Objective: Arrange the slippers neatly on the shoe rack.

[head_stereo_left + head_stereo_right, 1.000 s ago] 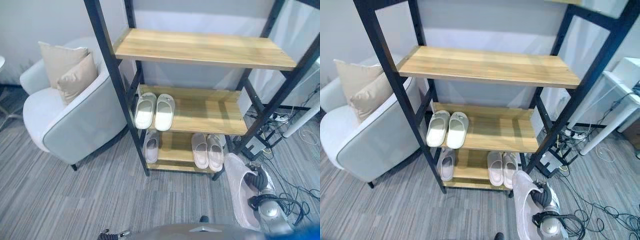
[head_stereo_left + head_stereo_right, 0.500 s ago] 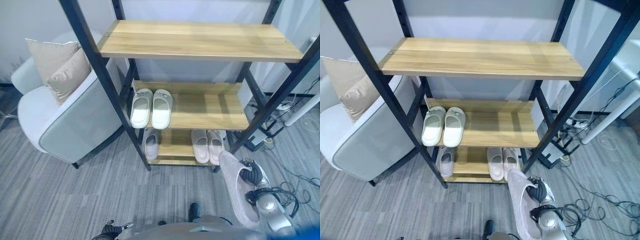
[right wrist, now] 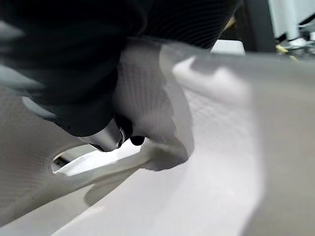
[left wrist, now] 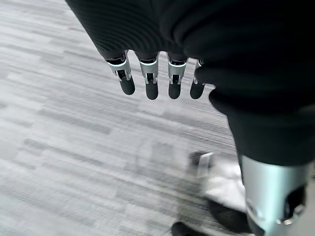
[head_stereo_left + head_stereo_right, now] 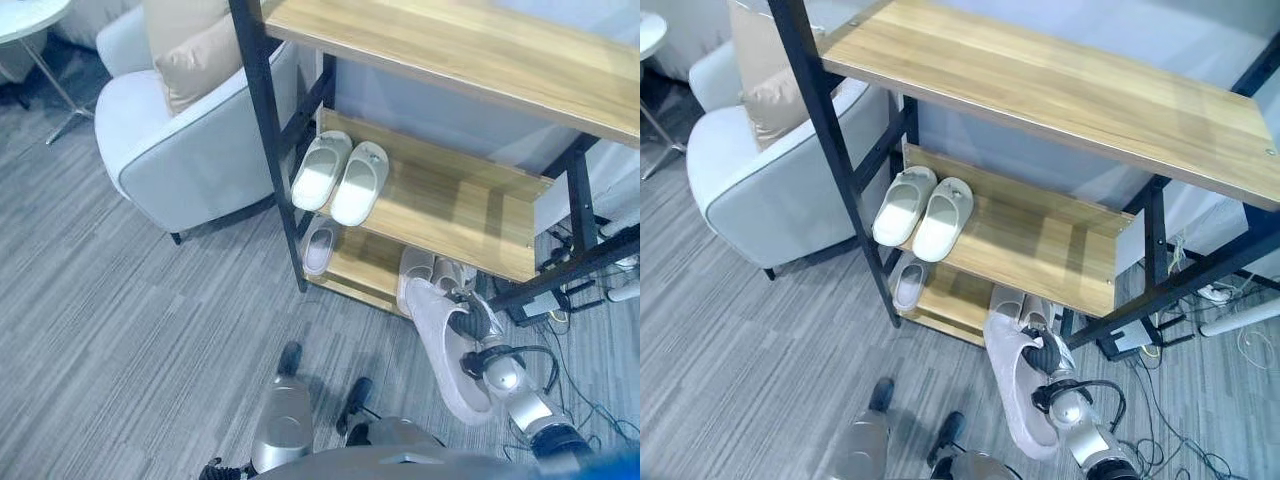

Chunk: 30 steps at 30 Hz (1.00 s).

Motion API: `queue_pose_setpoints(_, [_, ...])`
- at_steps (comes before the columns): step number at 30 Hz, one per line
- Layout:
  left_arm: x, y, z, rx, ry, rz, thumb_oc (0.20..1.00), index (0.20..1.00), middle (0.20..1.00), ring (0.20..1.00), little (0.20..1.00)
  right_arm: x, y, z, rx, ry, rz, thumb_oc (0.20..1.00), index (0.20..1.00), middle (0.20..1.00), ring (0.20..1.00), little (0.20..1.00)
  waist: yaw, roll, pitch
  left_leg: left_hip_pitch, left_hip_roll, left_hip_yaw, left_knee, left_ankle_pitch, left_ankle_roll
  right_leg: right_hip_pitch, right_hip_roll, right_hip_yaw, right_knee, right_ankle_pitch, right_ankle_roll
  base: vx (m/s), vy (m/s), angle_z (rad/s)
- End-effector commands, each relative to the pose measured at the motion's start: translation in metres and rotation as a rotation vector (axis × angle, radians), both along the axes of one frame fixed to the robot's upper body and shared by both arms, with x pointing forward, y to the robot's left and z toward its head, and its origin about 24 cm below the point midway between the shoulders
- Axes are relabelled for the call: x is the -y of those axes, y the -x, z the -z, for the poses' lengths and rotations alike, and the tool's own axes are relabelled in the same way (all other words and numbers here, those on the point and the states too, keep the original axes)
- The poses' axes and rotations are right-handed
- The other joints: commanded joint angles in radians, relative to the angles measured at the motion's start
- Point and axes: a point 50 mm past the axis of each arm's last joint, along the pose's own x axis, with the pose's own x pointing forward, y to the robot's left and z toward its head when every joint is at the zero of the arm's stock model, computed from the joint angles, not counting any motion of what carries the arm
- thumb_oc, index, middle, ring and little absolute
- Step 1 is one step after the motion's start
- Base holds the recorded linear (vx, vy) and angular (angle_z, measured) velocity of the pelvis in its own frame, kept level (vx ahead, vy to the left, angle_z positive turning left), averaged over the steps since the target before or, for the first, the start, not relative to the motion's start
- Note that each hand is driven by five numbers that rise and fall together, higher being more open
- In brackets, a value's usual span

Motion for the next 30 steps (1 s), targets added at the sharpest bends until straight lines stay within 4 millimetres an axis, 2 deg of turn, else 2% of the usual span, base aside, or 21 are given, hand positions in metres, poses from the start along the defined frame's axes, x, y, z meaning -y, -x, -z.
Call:
queue_pose_setpoints(1, [-0.013, -0.009, -0.005, 0.024, -0.068, 0.057, 1.0, 1.0, 1.0, 1.0, 1.0, 0.0, -0.007, -0.014, 0.083, -0.03, -0.007, 0.2, 0.2, 0.2, 0.2, 0.2, 0.013, -0.021, -0.045, -0.037, -0.018, 0.029, 0.072, -0.063, 0.024, 0.054, -0.133, 0.097, 0.147, -0.113, 0.14, 0.02, 0.134, -0.37])
queue_pose_setpoints(7, [-0.017, -0.041, -0.013, 0.122, -0.101, 0.125, 1.0, 1.0, 1.0, 1.0, 1.0, -0.008, -0.016, -0.02, 0.104, -0.002, -0.066, 0.2, 0.2, 0.2, 0.2, 0.2, 0.01, -0.023, 0.002, -0.118, -0.036, 0.053, 0.213, -0.121, 0.044, -0.02, -0.154, 0.12, 0.24, -0.134, 0.14, -0.04, 0.06, -0.13])
queue_pose_setpoints(11, [-0.015, -0.049, -0.014, 0.138, -0.105, 0.15, 1.0, 1.0, 1.0, 1.0, 1.0, -0.006, -0.019, -0.024, 0.117, 0.024, -0.077, 0.2, 0.2, 0.2, 0.2, 0.2, 0.004, -0.019, 0.029, -0.157, -0.033, 0.052, 0.255, -0.134, 0.047, -0.065, -0.153, 0.127, 0.283, -0.146, 0.133, -0.07, -0.003, -0.01])
queue_pose_setpoints(12, [-0.014, -0.058, -0.016, 0.161, -0.114, 0.161, 1.0, 1.0, 1.0, 1.0, 1.0, -0.006, -0.027, -0.03, 0.146, 0.029, -0.078, 0.2, 0.2, 0.2, 0.2, 0.2, -0.001, -0.016, 0.062, -0.205, -0.032, 0.049, 0.296, -0.138, 0.045, -0.117, -0.155, 0.127, 0.334, -0.158, 0.129, -0.15, -0.021, -0.02])
queue_pose_setpoints(15, [-0.013, -0.068, -0.019, 0.193, -0.118, 0.171, 1.0, 1.0, 1.0, 1.0, 1.0, -0.007, -0.033, -0.035, 0.168, 0.035, -0.082, 0.2, 0.2, 0.2, 0.2, 0.2, -0.003, -0.013, 0.081, -0.256, -0.032, 0.04, 0.339, -0.145, 0.043, -0.17, -0.158, 0.124, 0.388, -0.173, 0.124, -0.12, -0.025, 0.0])
queue_pose_setpoints(18, [-0.009, -0.082, -0.023, 0.254, -0.114, 0.191, 1.0, 1.0, 1.0, 1.0, 1.0, -0.007, -0.045, -0.047, 0.214, 0.059, -0.098, 0.2, 0.2, 0.2, 0.2, 0.2, 0.003, -0.001, 0.111, -0.339, -0.03, 0.024, 0.436, -0.174, 0.047, -0.25, -0.172, 0.12, 0.496, -0.219, 0.109, -0.09, -0.041, 0.08])
queue_pose_setpoints(22, [-0.004, -0.098, -0.027, 0.299, -0.115, 0.211, 1.0, 1.0, 1.0, 1.0, 1.0, -0.011, -0.066, -0.074, 0.331, 0.086, -0.119, 0.2, 0.2, 0.2, 0.2, 0.2, 0.011, 0.006, 0.136, -0.491, -0.038, 0.0, 0.575, -0.207, 0.057, -0.4, -0.188, 0.12, 0.651, -0.282, 0.083, -0.07, -0.03, 0.18])
queue_pose_setpoints(23, [-0.004, -0.101, -0.028, 0.306, -0.117, 0.213, 1.0, 1.0, 1.0, 1.0, 1.0, -0.013, -0.071, -0.081, 0.359, 0.091, -0.131, 0.2, 0.2, 0.2, 0.2, 0.2, 0.014, 0.007, 0.139, -0.52, -0.039, -0.003, 0.623, -0.248, 0.057, -0.431, -0.189, 0.132, 0.7, -0.32, 0.087, -0.05, -0.053, 0.21])
queue_pose_setpoints(24, [-0.007, -0.114, -0.034, 0.347, -0.134, 0.205, 1.0, 1.0, 1.0, 1.0, 1.0, -0.018, -0.087, -0.104, 0.45, 0.118, -0.151, 0.2, 0.2, 0.2, 0.2, 0.2, 0.021, 0.009, 0.135, -0.65, -0.049, -0.014, 0.731, -0.278, 0.067, -0.575, -0.203, 0.143, 0.825, -0.363, 0.073, -0.02, -0.037, 0.21])
queue_pose_setpoints(25, [-0.007, -0.115, -0.034, 0.348, -0.134, 0.204, 1.0, 1.0, 1.0, 1.0, 1.0, -0.018, -0.087, -0.105, 0.451, 0.118, -0.152, 0.2, 0.2, 0.2, 0.2, 0.2, 0.021, 0.009, 0.131, -0.657, -0.049, -0.014, 0.736, -0.28, 0.067, -0.583, -0.204, 0.144, 0.831, -0.365, 0.073, -0.12, -0.009, 0.18])
queue_pose_setpoints(26, [-0.008, -0.124, -0.039, 0.379, -0.146, 0.2, 1.0, 1.0, 1.0, 1.0, 1.0, -0.017, -0.1, -0.126, 0.53, 0.135, -0.143, 0.2, 0.2, 0.2, 0.2, 0.2, 0.025, 0.012, 0.131, -0.747, -0.058, -0.009, 0.818, -0.3, 0.069, -0.675, -0.218, 0.163, 0.909, -0.392, 0.054, -0.05, 0.004, 0.18])
queue_pose_setpoints(27, [-0.008, -0.124, -0.039, 0.38, -0.146, 0.199, 1.0, 1.0, 1.0, 1.0, 1.0, -0.018, -0.1, -0.126, 0.531, 0.135, -0.144, 0.2, 0.2, 0.2, 0.2, 0.2, 0.024, 0.011, 0.127, -0.757, -0.059, -0.008, 0.824, -0.302, 0.069, -0.685, -0.219, 0.165, 0.916, -0.395, 0.055, -0.1, 0.024, 0.16])
queue_pose_setpoints(29, [-0.01, -0.136, -0.046, 0.432, -0.165, 0.168, 1.0, 1.0, 1.0, 1.0, 1.0, -0.014, -0.117, -0.168, 0.687, 0.117, -0.092, 0.2, 0.2, 0.2, 0.2, 0.2, 0.027, 0.022, 0.12, -0.942, -0.081, 0.002, 1.016, -0.364, 0.079, -0.879, -0.238, 0.205, 1.106, -0.469, 0.022, -0.06, 0.051, 0.03])
queue_pose_setpoints(30, [-0.011, -0.137, -0.047, 0.444, -0.171, 0.157, 1.0, 1.0, 1.0, 1.0, 1.0, -0.013, -0.119, -0.178, 0.727, 0.108, -0.082, 0.2, 0.2, 0.2, 0.2, 0.2, 0.028, 0.024, 0.115, -0.986, -0.087, -0.001, 1.065, -0.382, 0.085, -0.925, -0.244, 0.212, 1.154, -0.49, 0.014, -0.01, 0.049, -0.11])
